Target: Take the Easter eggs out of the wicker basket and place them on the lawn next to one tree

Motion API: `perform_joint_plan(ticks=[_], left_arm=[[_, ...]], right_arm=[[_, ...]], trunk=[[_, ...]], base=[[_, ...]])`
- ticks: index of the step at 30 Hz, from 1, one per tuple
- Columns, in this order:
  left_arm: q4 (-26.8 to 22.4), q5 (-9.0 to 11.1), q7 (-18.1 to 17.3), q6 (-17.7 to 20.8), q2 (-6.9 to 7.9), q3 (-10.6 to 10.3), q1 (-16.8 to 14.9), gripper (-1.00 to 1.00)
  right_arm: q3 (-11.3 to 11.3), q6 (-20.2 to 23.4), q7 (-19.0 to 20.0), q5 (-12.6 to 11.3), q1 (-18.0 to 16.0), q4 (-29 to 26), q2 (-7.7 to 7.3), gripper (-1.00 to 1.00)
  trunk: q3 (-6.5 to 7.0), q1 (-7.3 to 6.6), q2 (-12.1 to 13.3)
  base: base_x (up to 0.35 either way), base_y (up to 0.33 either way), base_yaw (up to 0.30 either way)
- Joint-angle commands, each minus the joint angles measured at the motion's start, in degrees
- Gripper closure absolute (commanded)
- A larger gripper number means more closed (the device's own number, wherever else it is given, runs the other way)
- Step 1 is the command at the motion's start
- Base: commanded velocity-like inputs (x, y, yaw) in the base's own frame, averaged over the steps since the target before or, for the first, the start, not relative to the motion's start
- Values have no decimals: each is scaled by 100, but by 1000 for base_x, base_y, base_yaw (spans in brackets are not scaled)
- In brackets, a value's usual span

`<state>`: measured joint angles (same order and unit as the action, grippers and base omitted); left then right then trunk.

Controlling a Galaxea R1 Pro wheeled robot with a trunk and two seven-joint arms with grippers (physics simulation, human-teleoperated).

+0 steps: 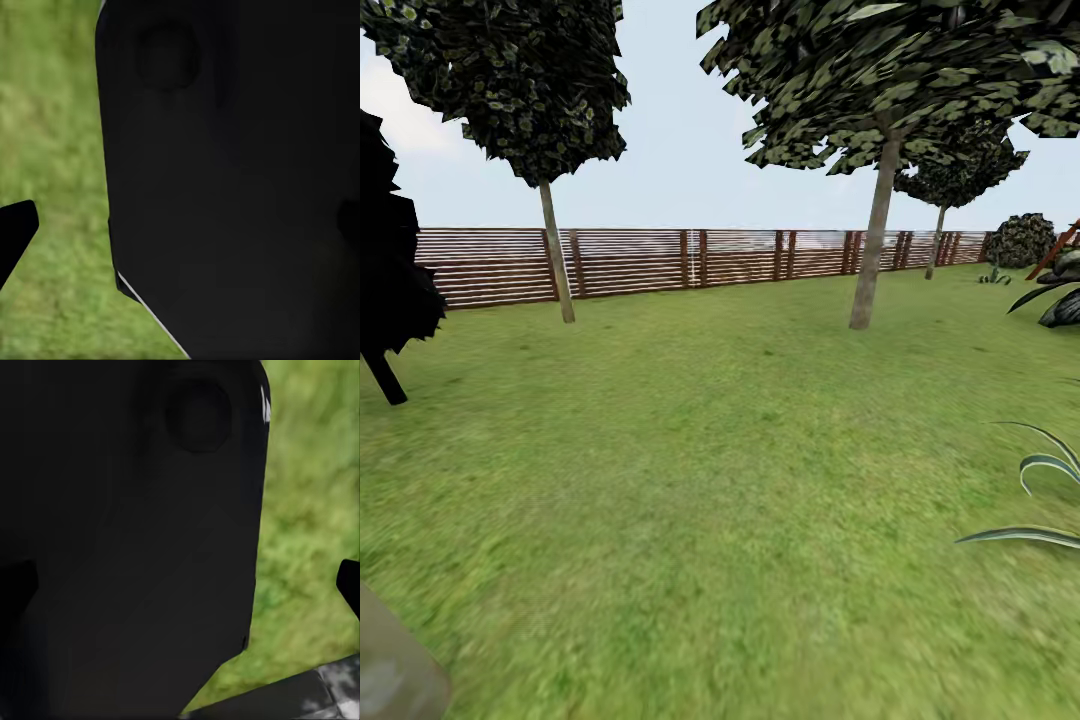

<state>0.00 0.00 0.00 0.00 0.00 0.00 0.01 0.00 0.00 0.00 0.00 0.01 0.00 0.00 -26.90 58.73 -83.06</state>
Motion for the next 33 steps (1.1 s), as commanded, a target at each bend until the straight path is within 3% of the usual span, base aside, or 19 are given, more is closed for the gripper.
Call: perform_joint_plan(ticks=[1,12,17,33], left_arm=[[-33,9,-33,30,33,26,33,-100],[-192,17,-26,22,387,35,34,-100],[-216,9,-26,32,399,35,34,-100],[-219,9,-26,44,396,35,34,-100]], right_arm=[[33,33,-33,33,-34,33,-33,-100],[74,9,-85,27,-335,70,-387,-100],[55,10,-89,-27,-335,70,-547,-100],[44,10,-95,-35,-335,70,-571,-100]], trunk=[[-3,0,-2],[-3,0,-2],[-3,0,-2],[-3,0,-2]], base=[[0,0,0],[4,0,0],[266,59,171],[327,17,287]])
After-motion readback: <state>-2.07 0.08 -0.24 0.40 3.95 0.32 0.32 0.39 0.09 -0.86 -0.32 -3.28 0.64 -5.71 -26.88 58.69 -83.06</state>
